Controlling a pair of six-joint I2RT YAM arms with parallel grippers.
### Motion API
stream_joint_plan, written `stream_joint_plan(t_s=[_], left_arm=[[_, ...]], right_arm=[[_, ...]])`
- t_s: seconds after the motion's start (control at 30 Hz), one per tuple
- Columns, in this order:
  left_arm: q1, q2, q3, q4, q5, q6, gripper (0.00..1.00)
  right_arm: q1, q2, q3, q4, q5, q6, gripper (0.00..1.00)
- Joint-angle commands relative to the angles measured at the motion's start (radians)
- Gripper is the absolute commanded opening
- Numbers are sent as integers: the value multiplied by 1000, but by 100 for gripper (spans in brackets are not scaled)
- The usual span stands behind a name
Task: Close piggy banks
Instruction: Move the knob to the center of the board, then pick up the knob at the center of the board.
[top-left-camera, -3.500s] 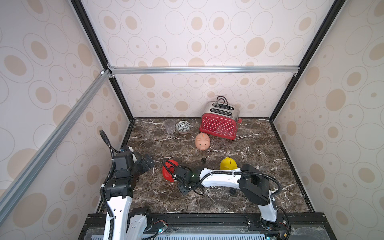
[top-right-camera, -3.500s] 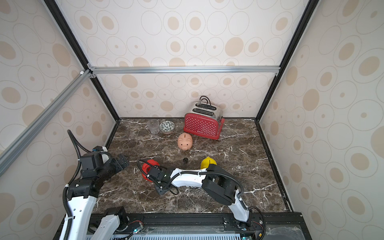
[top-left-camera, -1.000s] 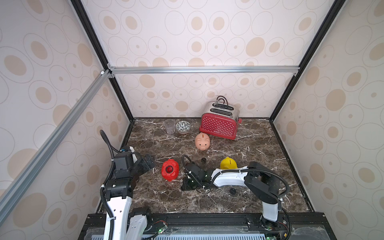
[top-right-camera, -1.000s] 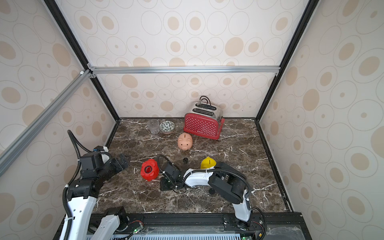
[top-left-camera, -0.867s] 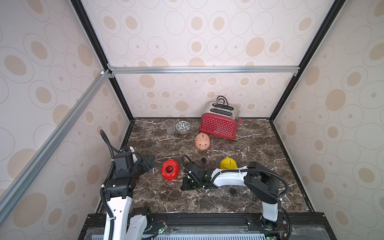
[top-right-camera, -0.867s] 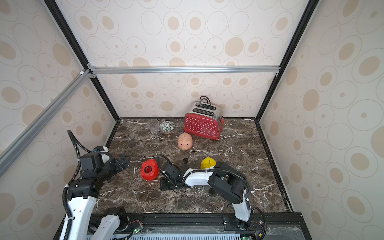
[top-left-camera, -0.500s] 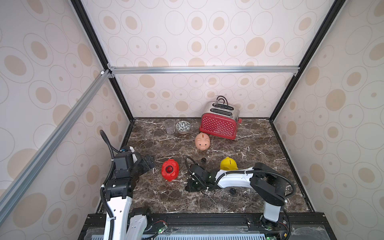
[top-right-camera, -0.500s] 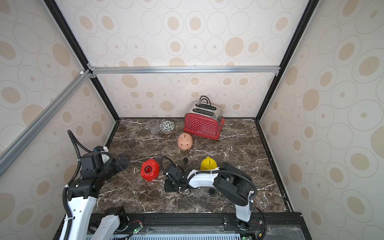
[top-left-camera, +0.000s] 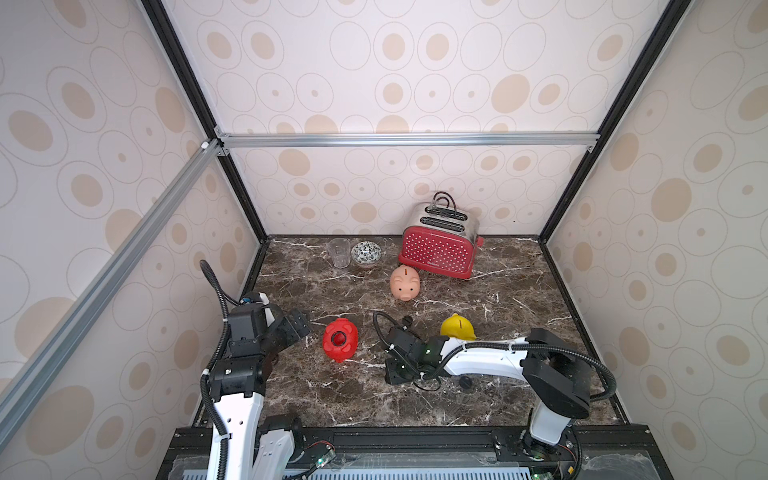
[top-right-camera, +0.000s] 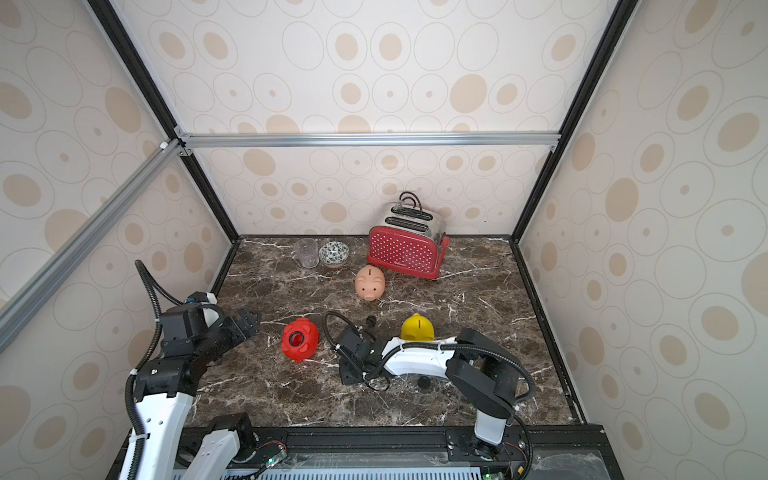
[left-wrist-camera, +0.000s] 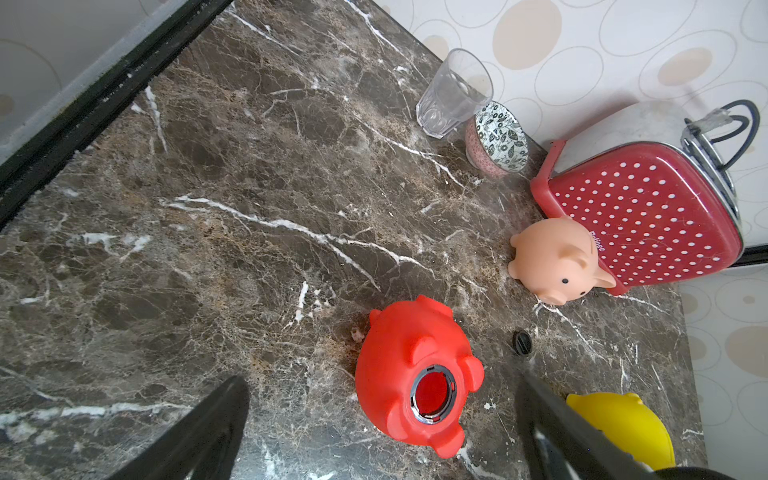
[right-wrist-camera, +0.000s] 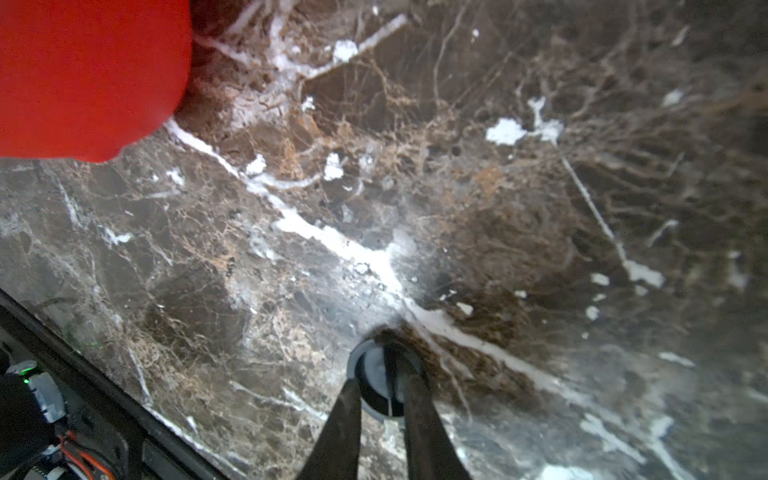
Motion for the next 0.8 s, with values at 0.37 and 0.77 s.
stream_joint_plan(t_s=[0.37,0.77], left_arm=[[7,-5,4,-7,6,21,99],[8,-8,2,-6,4,21,99]], right_arm=[[26,107,193,-267,81,-105,18],[44,173,246,-317,71,-110,18]])
